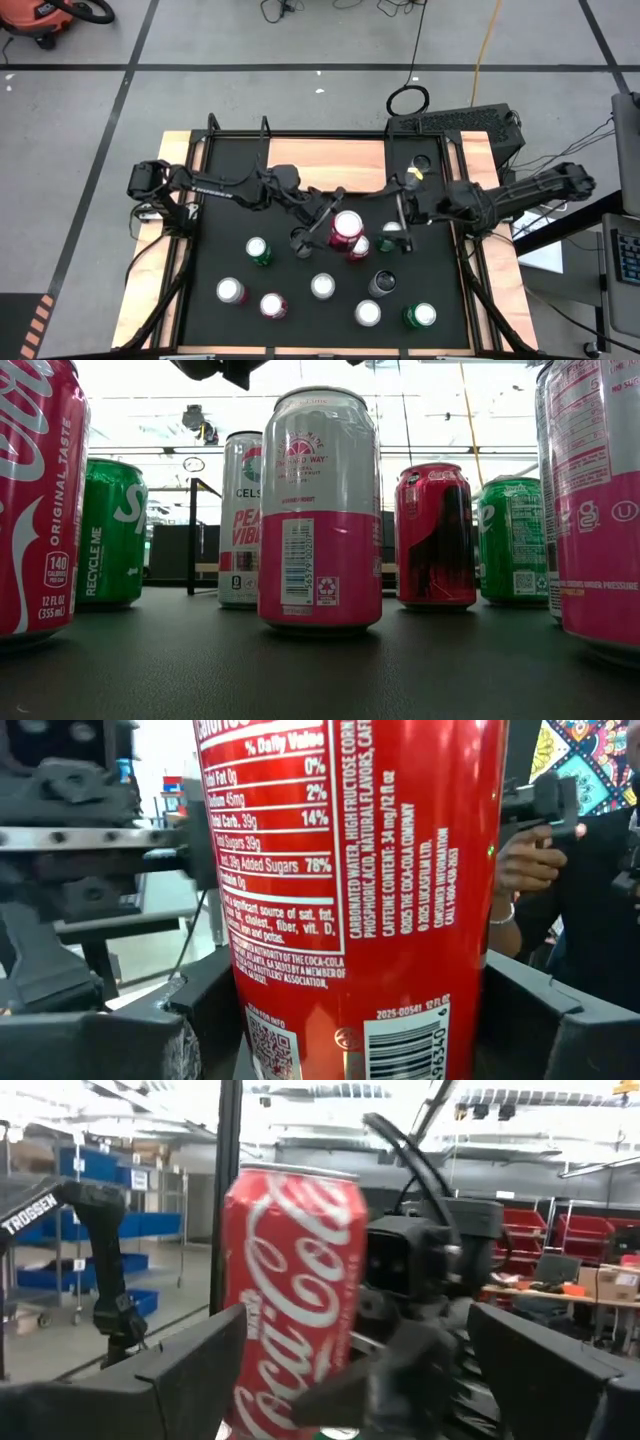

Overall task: Place canned beverage on shelf
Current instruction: Put the top red soda can on the shelf

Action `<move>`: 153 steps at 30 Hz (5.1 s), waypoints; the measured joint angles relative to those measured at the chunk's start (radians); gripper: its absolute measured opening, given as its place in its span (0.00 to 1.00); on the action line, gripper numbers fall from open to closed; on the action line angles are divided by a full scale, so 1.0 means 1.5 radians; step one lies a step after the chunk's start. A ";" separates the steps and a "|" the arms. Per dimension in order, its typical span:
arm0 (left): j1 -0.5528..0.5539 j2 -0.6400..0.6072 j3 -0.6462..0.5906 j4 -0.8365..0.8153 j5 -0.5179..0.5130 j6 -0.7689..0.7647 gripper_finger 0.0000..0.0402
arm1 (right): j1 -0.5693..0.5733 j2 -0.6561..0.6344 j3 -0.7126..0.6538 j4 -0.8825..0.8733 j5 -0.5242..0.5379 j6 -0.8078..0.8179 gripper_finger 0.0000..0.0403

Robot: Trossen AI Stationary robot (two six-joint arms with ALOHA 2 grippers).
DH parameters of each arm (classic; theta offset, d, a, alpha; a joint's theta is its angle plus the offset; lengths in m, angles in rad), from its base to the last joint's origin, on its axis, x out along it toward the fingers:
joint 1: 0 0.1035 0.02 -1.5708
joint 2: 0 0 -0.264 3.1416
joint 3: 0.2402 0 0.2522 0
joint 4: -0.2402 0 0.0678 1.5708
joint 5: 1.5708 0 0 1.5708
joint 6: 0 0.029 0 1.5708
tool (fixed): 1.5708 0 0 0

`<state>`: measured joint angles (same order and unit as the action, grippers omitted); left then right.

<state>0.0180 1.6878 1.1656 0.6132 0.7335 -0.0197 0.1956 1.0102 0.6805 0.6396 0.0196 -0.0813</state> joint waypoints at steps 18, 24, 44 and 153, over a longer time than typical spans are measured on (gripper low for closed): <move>0.010 0.000 0.000 -0.023 0.016 0.003 0.72 | -0.013 0.142 0.198 -0.173 -0.120 -0.024 0.88; 0.010 0.000 0.000 -0.039 0.017 0.006 0.72 | -0.013 0.153 0.207 -0.176 -0.121 -0.028 0.76; 0.017 -0.004 0.001 -0.055 -0.052 -0.017 0.96 | -0.014 0.143 0.208 -0.199 -0.118 -0.022 0.67; -0.042 -0.045 0.000 -0.184 -0.633 -0.030 0.71 | -0.012 0.175 0.198 -0.185 0.366 0.062 0.80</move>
<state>-0.0449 1.6211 1.1660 0.3366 -0.2166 -0.0648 0.1780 1.2720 0.9771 0.3619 0.5687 0.0111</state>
